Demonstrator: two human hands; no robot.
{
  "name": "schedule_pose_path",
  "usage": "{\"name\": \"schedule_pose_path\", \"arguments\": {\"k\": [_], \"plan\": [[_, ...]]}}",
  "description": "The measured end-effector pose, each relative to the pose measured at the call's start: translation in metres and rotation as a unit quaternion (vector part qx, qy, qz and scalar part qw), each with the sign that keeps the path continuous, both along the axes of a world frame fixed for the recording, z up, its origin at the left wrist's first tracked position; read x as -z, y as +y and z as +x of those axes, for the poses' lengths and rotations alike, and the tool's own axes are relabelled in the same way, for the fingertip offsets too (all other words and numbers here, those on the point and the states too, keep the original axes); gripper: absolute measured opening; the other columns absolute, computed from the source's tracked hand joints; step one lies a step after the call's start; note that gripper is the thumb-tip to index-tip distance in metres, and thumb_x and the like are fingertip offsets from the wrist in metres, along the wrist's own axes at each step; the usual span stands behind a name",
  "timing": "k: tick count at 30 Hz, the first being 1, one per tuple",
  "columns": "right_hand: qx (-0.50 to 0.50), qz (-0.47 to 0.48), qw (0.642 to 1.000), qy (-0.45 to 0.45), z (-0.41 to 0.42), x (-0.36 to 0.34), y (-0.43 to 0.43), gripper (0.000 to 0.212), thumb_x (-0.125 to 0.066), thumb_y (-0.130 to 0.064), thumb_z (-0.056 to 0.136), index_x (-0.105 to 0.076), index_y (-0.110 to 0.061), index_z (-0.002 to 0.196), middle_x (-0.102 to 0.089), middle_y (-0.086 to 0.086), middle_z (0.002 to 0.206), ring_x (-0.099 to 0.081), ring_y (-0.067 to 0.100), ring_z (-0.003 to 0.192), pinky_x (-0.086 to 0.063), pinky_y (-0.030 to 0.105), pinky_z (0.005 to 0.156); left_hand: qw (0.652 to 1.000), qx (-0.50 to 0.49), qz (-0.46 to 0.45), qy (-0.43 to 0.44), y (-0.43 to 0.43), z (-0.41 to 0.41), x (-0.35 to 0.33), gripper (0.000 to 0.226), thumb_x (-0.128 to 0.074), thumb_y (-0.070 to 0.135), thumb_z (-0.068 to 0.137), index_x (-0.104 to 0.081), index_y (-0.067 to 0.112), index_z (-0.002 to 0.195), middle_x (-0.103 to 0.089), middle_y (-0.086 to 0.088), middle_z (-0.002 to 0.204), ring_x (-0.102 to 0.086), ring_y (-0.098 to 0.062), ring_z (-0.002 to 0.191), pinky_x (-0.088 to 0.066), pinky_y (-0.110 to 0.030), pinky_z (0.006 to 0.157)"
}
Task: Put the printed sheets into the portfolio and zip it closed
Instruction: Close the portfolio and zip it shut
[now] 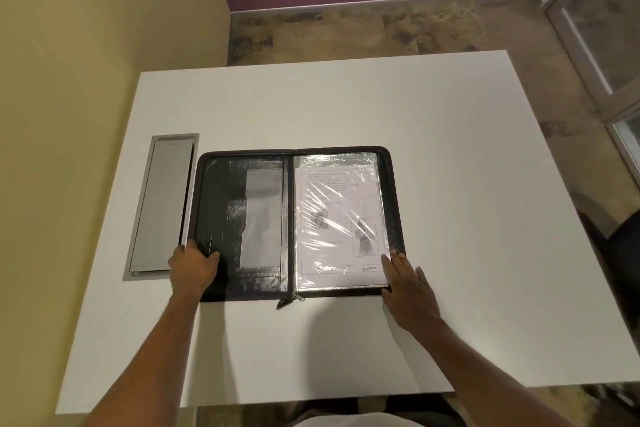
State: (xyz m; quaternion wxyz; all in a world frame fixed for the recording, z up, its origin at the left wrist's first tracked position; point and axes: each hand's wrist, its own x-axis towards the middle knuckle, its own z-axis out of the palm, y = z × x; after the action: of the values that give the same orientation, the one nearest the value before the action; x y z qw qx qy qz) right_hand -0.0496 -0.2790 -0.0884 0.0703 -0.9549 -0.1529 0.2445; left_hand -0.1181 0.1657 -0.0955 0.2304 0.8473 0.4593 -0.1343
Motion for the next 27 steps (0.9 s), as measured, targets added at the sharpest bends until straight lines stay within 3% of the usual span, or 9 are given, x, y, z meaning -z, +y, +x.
{"name": "schedule_pose_path", "arguments": {"k": [6, 11, 15, 18, 23, 25, 27], "plan": [[0.002, -0.013, 1.0, -0.017, 0.016, 0.0, -0.03, 0.07, -0.058, -0.024, 0.098, -0.028, -0.016, 0.161, -0.026, 0.005, 0.169, -0.023, 0.023, 0.157, -0.029, 0.043, 0.122, 0.996, -0.055, -0.055, -0.047, -0.028, 0.001, -0.001, 0.039, -0.074, 0.027, 0.091, -0.065, 0.004, 0.12, -0.071, -0.017, 0.111, -0.065, -0.041, 0.099, -0.057, -0.052, 0.089], [0.009, -0.044, 0.999, -0.006, 0.024, -0.003, -0.054, 0.068, -0.05, -0.028, 0.104, -0.017, -0.018, 0.163, -0.016, 0.003, 0.172, -0.015, 0.021, 0.159, -0.022, 0.041, 0.126, 0.993, -0.097, -0.044, -0.051, -0.052, 0.01, 0.002, 0.039, -0.077, 0.034, 0.088, -0.064, 0.009, 0.114, -0.07, -0.014, 0.107, -0.066, -0.042, 0.098, -0.056, -0.059, 0.088], [0.045, -0.048, 0.998, 0.008, 0.027, -0.002, -0.075, 0.073, -0.055, -0.026, 0.103, -0.016, -0.015, 0.163, -0.014, 0.005, 0.172, -0.012, 0.024, 0.16, -0.022, 0.043, 0.127, 0.976, -0.161, -0.13, -0.07, -0.059, 0.021, 0.001, 0.047, -0.076, 0.037, 0.09, -0.063, 0.004, 0.121, -0.069, -0.016, 0.117, -0.066, -0.041, 0.104, -0.056, -0.054, 0.093], [0.074, -0.036, 0.997, 0.01, 0.029, 0.005, -0.09, 0.073, -0.06, -0.023, 0.099, -0.023, -0.01, 0.161, -0.02, 0.01, 0.17, -0.017, 0.029, 0.158, -0.027, 0.046, 0.124, 0.965, -0.167, -0.169, -0.109, -0.066, 0.027, -0.022, 0.025, -0.076, 0.03, 0.091, -0.067, 0.006, 0.091, -0.073, -0.014, 0.091, -0.069, -0.034, 0.085, -0.059, -0.049, 0.084], [0.093, -0.023, 0.993, -0.067, 0.036, 0.005, -0.093, 0.072, -0.075, -0.018, 0.079, -0.049, -0.002, 0.144, -0.044, 0.026, 0.153, -0.042, 0.042, 0.143, -0.044, 0.057, 0.108, 0.97, -0.107, -0.146, -0.164, -0.09, 0.036, -0.079, 0.032, -0.065, 0.029, 0.093, -0.053, 0.006, 0.074, -0.058, -0.009, 0.069, -0.052, -0.024, 0.066, -0.042, -0.038, 0.063], [0.089, 0.032, 0.99, -0.106, 0.037, -0.006, -0.076, 0.068, -0.066, -0.023, 0.079, -0.053, -0.002, 0.142, -0.05, 0.025, 0.146, -0.049, 0.041, 0.135, -0.046, 0.053, 0.106, 0.969, -0.072, -0.146, -0.187, -0.109, 0.042, -0.108, 0.034, -0.064, 0.029, 0.096, -0.052, 0.006, 0.075, -0.058, -0.011, 0.071, -0.051, -0.022, 0.065, -0.041, -0.035, 0.063], [0.097, 0.16, 0.978, -0.091, 0.034, -0.02, -0.046, 0.063, -0.056, -0.029, 0.087, -0.053, -0.002, 0.144, -0.056, 0.02, 0.144, -0.053, 0.036, 0.135, -0.047, 0.052, 0.108, 0.964, -0.03, -0.157, -0.212, -0.132, 0.049, -0.136, 0.033, -0.062, 0.03, 0.1, -0.053, 0.008, 0.077, -0.06, -0.011, 0.074, -0.054, -0.023, 0.067, -0.045, -0.031, 0.062]]}}
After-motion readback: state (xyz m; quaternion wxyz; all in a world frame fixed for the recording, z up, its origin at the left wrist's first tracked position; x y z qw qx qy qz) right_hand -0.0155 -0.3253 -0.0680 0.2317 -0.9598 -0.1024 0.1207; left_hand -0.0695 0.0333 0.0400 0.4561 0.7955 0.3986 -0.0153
